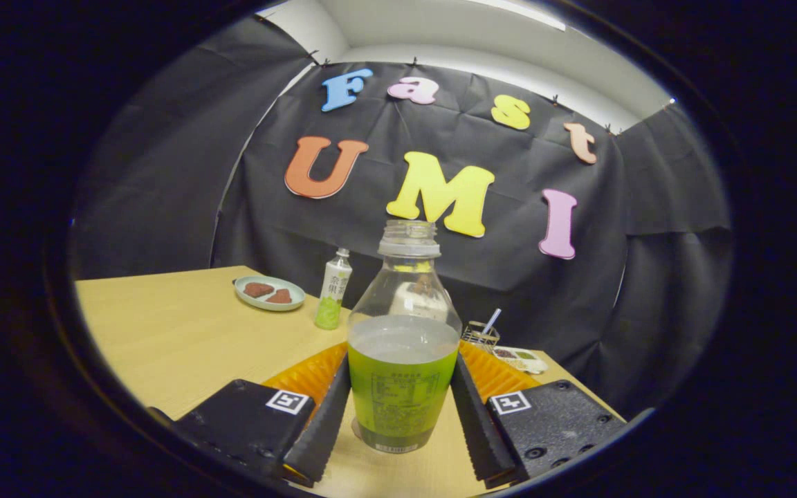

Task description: Take the bottle from table, then pour the juice into the cup, finally place the bottle on the coaster

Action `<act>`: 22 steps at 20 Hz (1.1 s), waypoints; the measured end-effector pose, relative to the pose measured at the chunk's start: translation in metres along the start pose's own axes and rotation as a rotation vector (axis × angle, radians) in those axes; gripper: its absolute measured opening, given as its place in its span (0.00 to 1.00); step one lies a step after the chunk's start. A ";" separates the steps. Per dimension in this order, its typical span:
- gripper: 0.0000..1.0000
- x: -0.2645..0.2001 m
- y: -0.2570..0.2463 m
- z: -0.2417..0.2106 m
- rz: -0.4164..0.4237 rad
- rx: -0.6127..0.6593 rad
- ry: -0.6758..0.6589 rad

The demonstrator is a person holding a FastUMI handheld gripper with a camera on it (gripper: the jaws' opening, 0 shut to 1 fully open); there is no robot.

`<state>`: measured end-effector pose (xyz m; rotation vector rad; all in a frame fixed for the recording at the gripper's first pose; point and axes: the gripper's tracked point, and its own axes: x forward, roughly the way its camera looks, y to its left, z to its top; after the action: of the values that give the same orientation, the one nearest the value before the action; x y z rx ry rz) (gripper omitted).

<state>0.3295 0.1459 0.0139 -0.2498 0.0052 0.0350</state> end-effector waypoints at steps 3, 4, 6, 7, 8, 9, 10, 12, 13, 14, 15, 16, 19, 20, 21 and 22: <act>0.81 0.027 -0.005 -0.018 -0.001 0.042 0.035; 0.81 0.036 -0.009 -0.025 -0.005 0.066 0.051; 0.81 0.052 -0.016 -0.037 -0.017 0.101 0.077; 0.81 0.058 -0.018 -0.039 -0.009 0.126 0.082; 0.81 0.062 -0.017 -0.045 0.001 0.145 0.093; 0.81 0.066 -0.018 -0.047 0.003 0.157 0.096; 0.81 0.068 -0.015 -0.050 0.018 0.168 0.102; 0.81 0.068 -0.014 -0.052 0.024 0.181 0.099; 0.81 0.070 -0.014 -0.052 0.025 0.181 0.092; 0.81 0.070 -0.012 -0.055 0.027 0.178 0.104; 0.82 0.070 -0.013 -0.053 0.027 0.184 0.097; 0.82 0.070 -0.014 -0.055 0.021 0.184 0.103; 0.86 0.067 -0.016 -0.057 0.011 0.196 0.114; 0.88 0.065 -0.017 -0.057 0.006 0.200 0.114; 0.90 0.063 -0.019 -0.056 0.000 0.201 0.114; 0.93 0.058 -0.021 -0.054 -0.010 0.203 0.114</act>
<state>0.3883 0.1144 -0.0343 -0.0486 0.1201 0.0101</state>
